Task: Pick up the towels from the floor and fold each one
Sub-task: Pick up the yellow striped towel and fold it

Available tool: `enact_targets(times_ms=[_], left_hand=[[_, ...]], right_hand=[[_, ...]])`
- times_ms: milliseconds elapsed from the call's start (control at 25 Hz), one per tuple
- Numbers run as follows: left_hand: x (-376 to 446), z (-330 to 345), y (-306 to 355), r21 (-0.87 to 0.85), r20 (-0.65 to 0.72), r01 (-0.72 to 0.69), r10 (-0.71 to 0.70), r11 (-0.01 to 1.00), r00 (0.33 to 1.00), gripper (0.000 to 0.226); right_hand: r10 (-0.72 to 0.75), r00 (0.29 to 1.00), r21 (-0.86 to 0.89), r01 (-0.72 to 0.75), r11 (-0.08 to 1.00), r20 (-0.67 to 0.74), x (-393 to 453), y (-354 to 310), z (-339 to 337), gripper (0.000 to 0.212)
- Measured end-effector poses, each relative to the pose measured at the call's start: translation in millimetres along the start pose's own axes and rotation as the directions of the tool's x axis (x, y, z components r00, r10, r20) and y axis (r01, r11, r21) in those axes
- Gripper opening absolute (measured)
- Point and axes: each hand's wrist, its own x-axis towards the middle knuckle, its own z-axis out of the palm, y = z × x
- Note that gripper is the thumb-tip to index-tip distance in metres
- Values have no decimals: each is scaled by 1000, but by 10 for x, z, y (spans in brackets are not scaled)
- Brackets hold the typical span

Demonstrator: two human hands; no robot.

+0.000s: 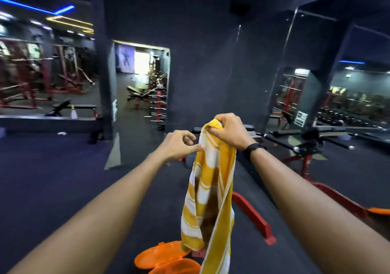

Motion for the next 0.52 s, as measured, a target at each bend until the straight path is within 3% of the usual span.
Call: enact_targets(times_ms=[80,200,360,440,520], left_hand=[[-5,87,49,33,-79,8,-6,999,997,12],[68,128,-119,121,-149,96,-77,988,986,20],[155,2,-715,291,-169,269,-228,918,959,11],[141,-109,-1044,360,-185,339,-290,869,939,5],[105,-282,-1298,340,-244,429,-362,837,900,6]], right_hand=[[-41,999,72,41,997,1,114,-61,68,25],[-35,996,172,48,984,-82,284,-46,53,22],[75,961,260,-3,966,-267,580,163,-83,27],[183,895,308,-55,950,-406,757,283,-174,29],[344,772,377,-146,915,-535,881,390,-249,32]])
